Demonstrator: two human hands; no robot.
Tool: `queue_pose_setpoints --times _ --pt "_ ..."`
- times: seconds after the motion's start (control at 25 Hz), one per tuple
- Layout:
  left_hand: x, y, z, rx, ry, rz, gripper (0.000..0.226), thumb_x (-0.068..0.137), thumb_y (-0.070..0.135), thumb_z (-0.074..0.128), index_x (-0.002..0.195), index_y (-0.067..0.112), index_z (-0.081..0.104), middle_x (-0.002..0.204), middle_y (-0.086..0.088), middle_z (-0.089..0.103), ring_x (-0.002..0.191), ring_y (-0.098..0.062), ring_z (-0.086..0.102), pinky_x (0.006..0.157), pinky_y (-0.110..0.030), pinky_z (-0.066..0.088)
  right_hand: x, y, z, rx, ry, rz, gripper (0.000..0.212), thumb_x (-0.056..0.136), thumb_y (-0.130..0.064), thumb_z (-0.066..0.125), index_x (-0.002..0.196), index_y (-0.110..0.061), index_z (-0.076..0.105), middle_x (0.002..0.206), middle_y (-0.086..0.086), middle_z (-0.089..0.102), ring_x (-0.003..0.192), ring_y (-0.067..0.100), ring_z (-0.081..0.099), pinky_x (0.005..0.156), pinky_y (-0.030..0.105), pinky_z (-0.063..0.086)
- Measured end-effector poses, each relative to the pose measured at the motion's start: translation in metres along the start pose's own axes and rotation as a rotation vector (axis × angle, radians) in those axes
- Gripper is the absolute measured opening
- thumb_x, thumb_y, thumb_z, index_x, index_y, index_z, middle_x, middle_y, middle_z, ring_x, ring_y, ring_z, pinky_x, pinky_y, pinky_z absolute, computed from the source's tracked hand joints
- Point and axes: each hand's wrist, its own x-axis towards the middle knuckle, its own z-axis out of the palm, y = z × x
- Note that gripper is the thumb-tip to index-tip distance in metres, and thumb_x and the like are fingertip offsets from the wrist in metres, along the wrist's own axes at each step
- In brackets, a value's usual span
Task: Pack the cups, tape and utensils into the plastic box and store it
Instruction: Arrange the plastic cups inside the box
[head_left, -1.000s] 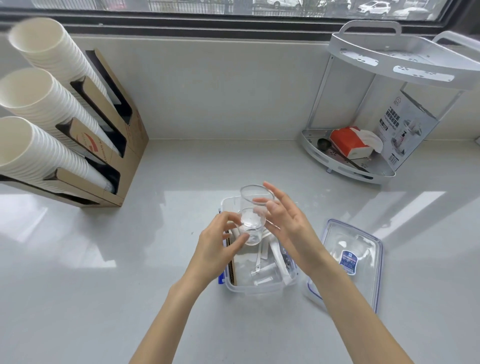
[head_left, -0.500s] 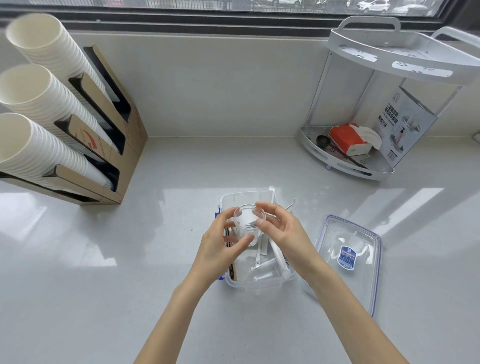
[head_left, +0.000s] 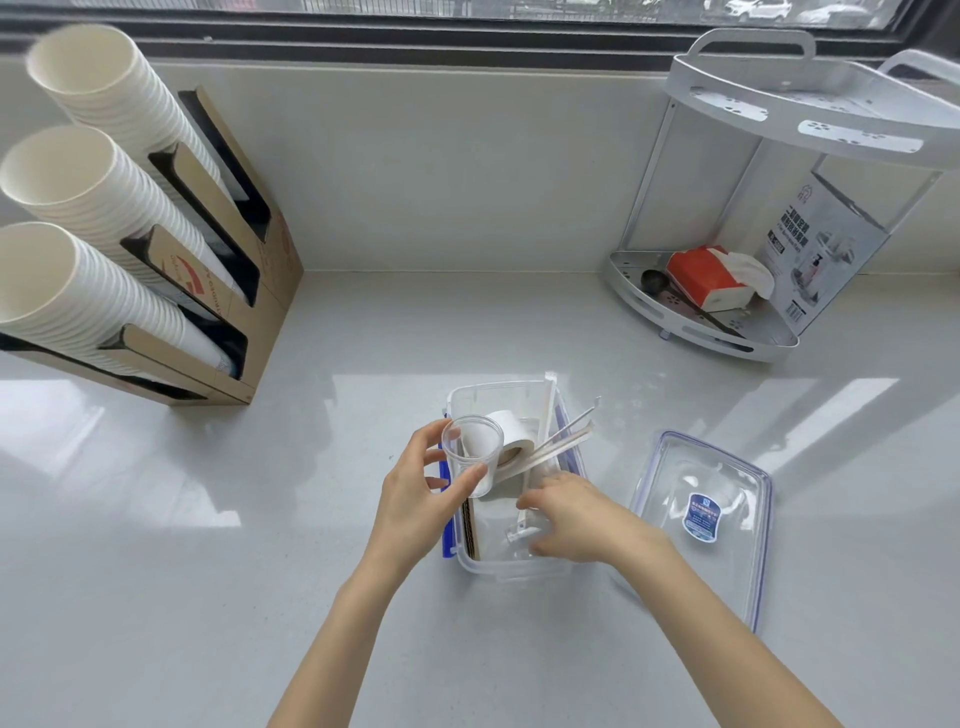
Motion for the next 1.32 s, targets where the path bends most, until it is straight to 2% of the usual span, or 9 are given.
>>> queue_pose_setpoints --times 0.12,0.24,0.44,0.6,0.68,0.88,1.08,1.2,1.32 --pt "-0.002 0.0 -0.001 0.0 -0.002 -0.008 0.051 0.078 0.02 0.066 0.124 0.018 0.044 0.117 0.008 0.055 0.097 -0.001 0.052 0.066 0.0 0.045 0.006 -0.001 0.003 -0.046 -0.034 -0.001 0.051 0.083 -0.026 0.059 0.132 -0.017 0.048 0.131 0.01 0.053 0.127 0.028 0.038 0.107 0.032 0.03" --pt "-0.002 0.0 -0.002 0.003 0.003 -0.01 0.05 0.079 0.021 0.065 0.124 0.019 0.044 0.117 0.008 0.055 0.097 0.002 0.052 0.066 0.001 0.045 0.0 -0.004 -0.002 0.122 0.043 -0.027 0.047 0.085 -0.031 0.058 0.128 -0.014 0.05 0.127 0.009 0.053 0.122 0.025 0.044 0.101 0.03 0.035" --pt "0.002 0.004 -0.003 -0.001 0.034 -0.004 0.048 0.082 0.022 0.062 0.126 0.018 0.043 0.117 0.009 0.054 0.097 -0.002 0.052 0.065 0.003 0.042 -0.022 0.009 -0.024 0.418 0.298 -0.05 0.04 0.086 -0.033 0.058 0.122 -0.016 0.052 0.119 0.004 0.051 0.112 0.014 0.053 0.091 0.02 0.038" --pt "0.002 0.007 0.003 0.025 -0.018 0.008 0.051 0.079 0.022 0.064 0.126 0.018 0.043 0.118 0.011 0.053 0.105 -0.008 0.051 0.071 -0.008 0.046 -0.035 0.016 -0.051 0.54 0.581 -0.059 0.043 0.085 -0.029 0.061 0.125 -0.018 0.051 0.113 -0.001 0.052 0.1 0.003 0.051 0.083 0.009 0.036" --pt "-0.002 0.009 0.008 0.055 -0.064 0.036 0.051 0.078 0.023 0.065 0.124 0.021 0.044 0.113 0.017 0.052 0.101 0.0 0.051 0.075 -0.01 0.045 -0.038 0.011 -0.062 0.568 0.667 -0.096 0.044 0.083 -0.029 0.063 0.125 -0.021 0.051 0.108 -0.005 0.053 0.099 0.005 0.053 0.078 0.004 0.038" --pt "-0.01 0.012 0.016 0.078 -0.144 0.095 0.046 0.077 0.023 0.067 0.113 0.037 0.043 0.106 0.026 0.049 0.092 0.025 0.046 0.076 0.002 0.039 -0.032 -0.006 -0.065 0.473 0.529 -0.183 0.056 0.08 -0.031 0.066 0.131 -0.022 0.045 0.108 -0.01 0.052 0.098 0.009 0.051 0.081 0.011 0.036" --pt "-0.013 0.012 0.025 0.062 -0.171 0.103 0.043 0.076 0.014 0.066 0.112 0.029 0.047 0.099 0.017 0.058 0.089 0.006 0.056 0.073 -0.001 0.04 -0.022 -0.02 -0.043 0.451 0.373 -0.214 0.058 0.087 -0.033 0.058 0.139 -0.024 0.036 0.138 -0.005 0.046 0.128 0.011 0.038 0.106 0.02 0.027" --pt "-0.016 0.011 0.027 0.038 -0.147 0.112 0.046 0.076 0.007 0.063 0.118 0.021 0.05 0.098 0.021 0.057 0.087 0.012 0.055 0.072 0.0 0.04 -0.021 -0.024 -0.033 0.446 0.333 -0.205 0.058 0.09 -0.038 0.051 0.142 -0.024 0.03 0.147 -0.007 0.036 0.137 0.01 0.027 0.113 0.024 0.021" --pt "-0.018 0.009 0.028 0.016 -0.151 0.098 0.043 0.077 0.009 0.064 0.113 0.027 0.049 0.096 0.02 0.058 0.083 0.015 0.055 0.069 0.0 0.041 -0.02 -0.022 -0.027 0.442 0.281 -0.178 0.058 0.092 -0.041 0.045 0.144 -0.025 0.025 0.151 -0.008 0.03 0.141 0.009 0.021 0.116 0.025 0.018"
